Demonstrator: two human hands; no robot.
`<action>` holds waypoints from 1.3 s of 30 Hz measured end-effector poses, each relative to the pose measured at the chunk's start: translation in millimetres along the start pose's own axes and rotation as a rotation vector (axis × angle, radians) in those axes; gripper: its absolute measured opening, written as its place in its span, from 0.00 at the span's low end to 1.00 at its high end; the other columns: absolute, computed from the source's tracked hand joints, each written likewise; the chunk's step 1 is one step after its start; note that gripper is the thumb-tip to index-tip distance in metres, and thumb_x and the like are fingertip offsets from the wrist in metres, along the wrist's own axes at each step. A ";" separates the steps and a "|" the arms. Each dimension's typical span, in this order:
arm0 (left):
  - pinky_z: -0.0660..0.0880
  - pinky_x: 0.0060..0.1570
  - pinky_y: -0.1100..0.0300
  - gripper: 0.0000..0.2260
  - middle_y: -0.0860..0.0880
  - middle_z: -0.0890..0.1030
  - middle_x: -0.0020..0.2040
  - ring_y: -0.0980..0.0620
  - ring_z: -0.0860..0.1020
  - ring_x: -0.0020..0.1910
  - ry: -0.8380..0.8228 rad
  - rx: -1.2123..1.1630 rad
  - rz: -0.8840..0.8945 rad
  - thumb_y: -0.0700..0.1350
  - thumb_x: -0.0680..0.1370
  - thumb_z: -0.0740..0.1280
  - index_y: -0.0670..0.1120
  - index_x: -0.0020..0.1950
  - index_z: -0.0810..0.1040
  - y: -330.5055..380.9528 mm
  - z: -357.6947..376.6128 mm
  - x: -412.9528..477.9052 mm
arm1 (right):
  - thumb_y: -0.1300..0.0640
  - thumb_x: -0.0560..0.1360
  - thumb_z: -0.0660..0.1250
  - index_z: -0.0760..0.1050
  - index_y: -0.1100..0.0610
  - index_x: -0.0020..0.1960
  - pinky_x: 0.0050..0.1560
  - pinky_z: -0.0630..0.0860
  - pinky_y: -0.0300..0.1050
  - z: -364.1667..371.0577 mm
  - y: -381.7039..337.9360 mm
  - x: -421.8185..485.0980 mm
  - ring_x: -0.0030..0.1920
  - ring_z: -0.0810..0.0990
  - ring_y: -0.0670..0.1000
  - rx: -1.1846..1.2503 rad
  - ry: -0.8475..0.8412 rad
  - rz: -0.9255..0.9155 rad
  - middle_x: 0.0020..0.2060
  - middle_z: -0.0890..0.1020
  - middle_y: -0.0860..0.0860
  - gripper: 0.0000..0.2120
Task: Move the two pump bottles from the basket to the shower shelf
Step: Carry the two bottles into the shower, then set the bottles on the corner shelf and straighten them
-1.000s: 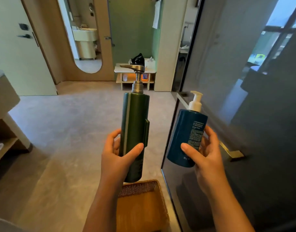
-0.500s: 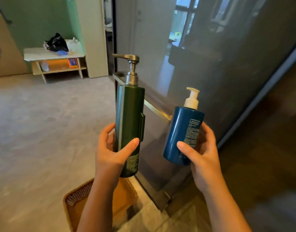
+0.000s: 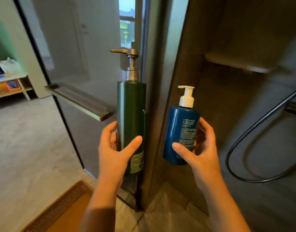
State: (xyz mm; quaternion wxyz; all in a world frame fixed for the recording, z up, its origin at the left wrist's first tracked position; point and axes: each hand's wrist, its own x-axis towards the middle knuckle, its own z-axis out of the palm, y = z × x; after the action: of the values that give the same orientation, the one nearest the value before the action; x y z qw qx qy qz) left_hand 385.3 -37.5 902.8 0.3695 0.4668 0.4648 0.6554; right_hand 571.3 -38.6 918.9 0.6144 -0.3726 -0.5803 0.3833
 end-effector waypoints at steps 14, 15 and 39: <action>0.78 0.40 0.67 0.27 0.51 0.80 0.53 0.56 0.81 0.48 -0.308 -0.090 0.025 0.51 0.59 0.75 0.61 0.55 0.69 13.1 226.4 -96.0 | 0.52 0.58 0.75 0.63 0.31 0.59 0.43 0.75 0.29 -230.8 -53.1 -68.0 0.56 0.75 0.38 -0.190 0.298 -0.041 0.58 0.72 0.38 0.36; 0.77 0.39 0.68 0.27 0.52 0.80 0.53 0.57 0.81 0.48 -0.329 -0.094 0.035 0.49 0.60 0.75 0.60 0.55 0.69 13.8 237.4 -98.7 | 0.51 0.57 0.76 0.63 0.31 0.59 0.43 0.75 0.29 -241.0 -55.5 -69.5 0.56 0.75 0.38 -0.196 0.315 -0.043 0.57 0.73 0.37 0.36; 0.76 0.38 0.72 0.29 0.54 0.77 0.54 0.62 0.78 0.49 -0.304 -0.156 0.203 0.52 0.58 0.72 0.61 0.56 0.67 18.1 365.7 46.2 | 0.57 0.62 0.73 0.61 0.37 0.62 0.41 0.76 0.31 -309.5 -47.2 121.2 0.51 0.78 0.40 -0.252 0.242 -0.215 0.55 0.76 0.44 0.36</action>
State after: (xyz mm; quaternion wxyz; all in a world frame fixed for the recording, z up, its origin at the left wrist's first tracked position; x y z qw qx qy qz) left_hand 720.3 96.2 980.7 0.4024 0.5747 0.3020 0.6454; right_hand 886.2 46.7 998.3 0.6654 -0.4260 -0.5821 0.1923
